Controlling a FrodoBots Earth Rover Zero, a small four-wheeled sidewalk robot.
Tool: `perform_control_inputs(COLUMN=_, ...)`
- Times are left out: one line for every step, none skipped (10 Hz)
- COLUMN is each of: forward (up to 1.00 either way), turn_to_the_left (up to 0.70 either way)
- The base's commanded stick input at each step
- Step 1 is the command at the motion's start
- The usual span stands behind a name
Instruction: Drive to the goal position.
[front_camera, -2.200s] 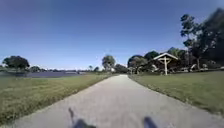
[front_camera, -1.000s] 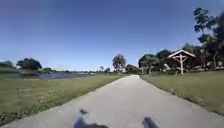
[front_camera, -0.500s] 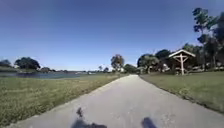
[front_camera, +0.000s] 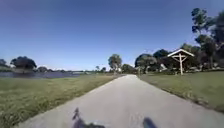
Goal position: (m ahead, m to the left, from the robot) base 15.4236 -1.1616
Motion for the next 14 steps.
perform_control_inputs(forward=0.85, turn_to_the_left=0.0)
perform_control_inputs(forward=0.85, turn_to_the_left=0.0)
perform_control_inputs(forward=0.85, turn_to_the_left=0.0)
perform_control_inputs(forward=0.85, turn_to_the_left=0.0)
perform_control_inputs(forward=0.85, turn_to_the_left=0.0)
perform_control_inputs(forward=0.85, turn_to_the_left=0.0)
perform_control_inputs(forward=0.85, turn_to_the_left=0.0)
perform_control_inputs(forward=0.85, turn_to_the_left=0.0)
perform_control_inputs(forward=0.85, turn_to_the_left=0.0)
perform_control_inputs(forward=0.85, turn_to_the_left=0.0)
perform_control_inputs(forward=0.85, turn_to_the_left=0.0)
perform_control_inputs(forward=0.85, turn_to_the_left=0.0)
perform_control_inputs(forward=0.85, turn_to_the_left=0.0)
perform_control_inputs(forward=0.85, turn_to_the_left=0.0)
